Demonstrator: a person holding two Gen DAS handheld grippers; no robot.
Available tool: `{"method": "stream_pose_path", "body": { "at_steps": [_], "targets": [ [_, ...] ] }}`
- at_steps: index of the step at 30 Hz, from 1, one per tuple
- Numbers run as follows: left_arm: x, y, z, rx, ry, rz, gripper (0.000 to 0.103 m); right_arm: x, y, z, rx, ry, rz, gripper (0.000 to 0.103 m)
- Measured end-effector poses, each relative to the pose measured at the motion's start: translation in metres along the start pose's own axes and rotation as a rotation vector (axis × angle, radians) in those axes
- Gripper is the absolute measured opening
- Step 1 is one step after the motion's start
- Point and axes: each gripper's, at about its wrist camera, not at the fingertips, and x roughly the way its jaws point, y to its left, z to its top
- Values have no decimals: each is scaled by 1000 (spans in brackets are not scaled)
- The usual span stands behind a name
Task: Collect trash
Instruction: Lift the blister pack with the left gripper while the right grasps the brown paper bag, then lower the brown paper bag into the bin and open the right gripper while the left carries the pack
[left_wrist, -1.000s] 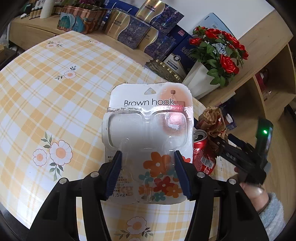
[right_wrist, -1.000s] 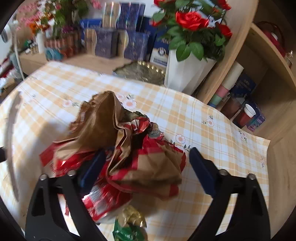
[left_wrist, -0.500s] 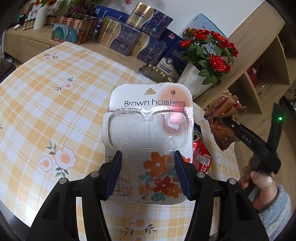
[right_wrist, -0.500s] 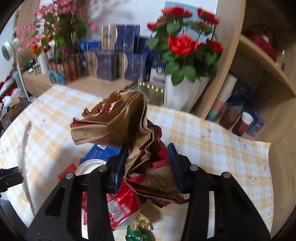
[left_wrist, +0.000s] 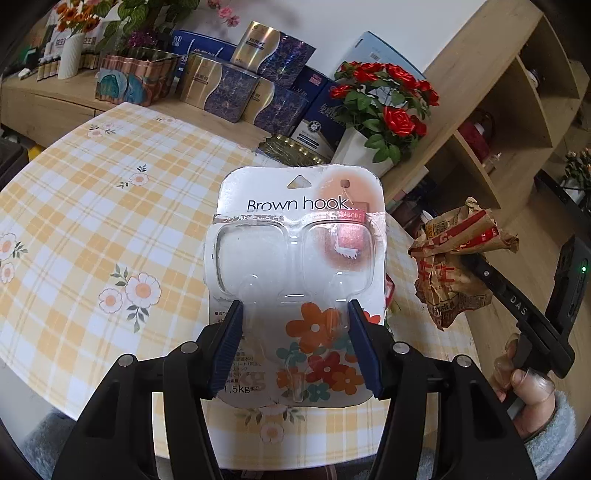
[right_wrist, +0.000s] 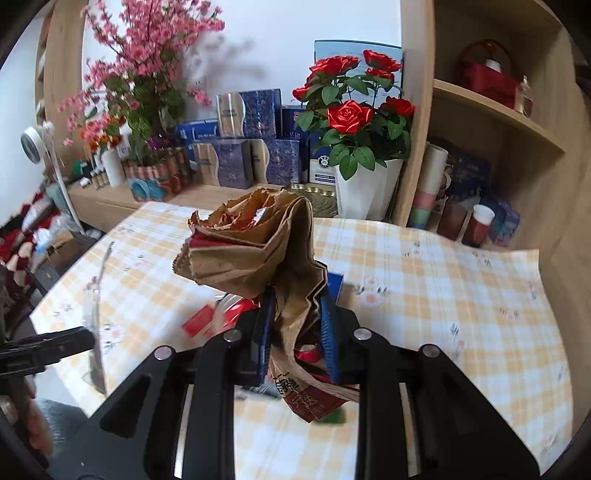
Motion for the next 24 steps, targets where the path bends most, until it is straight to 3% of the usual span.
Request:
{"method": "stream_pose_path", "body": {
  "at_steps": [12, 24],
  "targets": [
    [-51, 4, -56, 62, 20, -10, 55, -86, 44, -95, 66, -11, 110, 26],
    [-81, 15, -109, 87, 29, -6, 55, -93, 88, -203, 157, 218, 269, 26]
  ]
}}
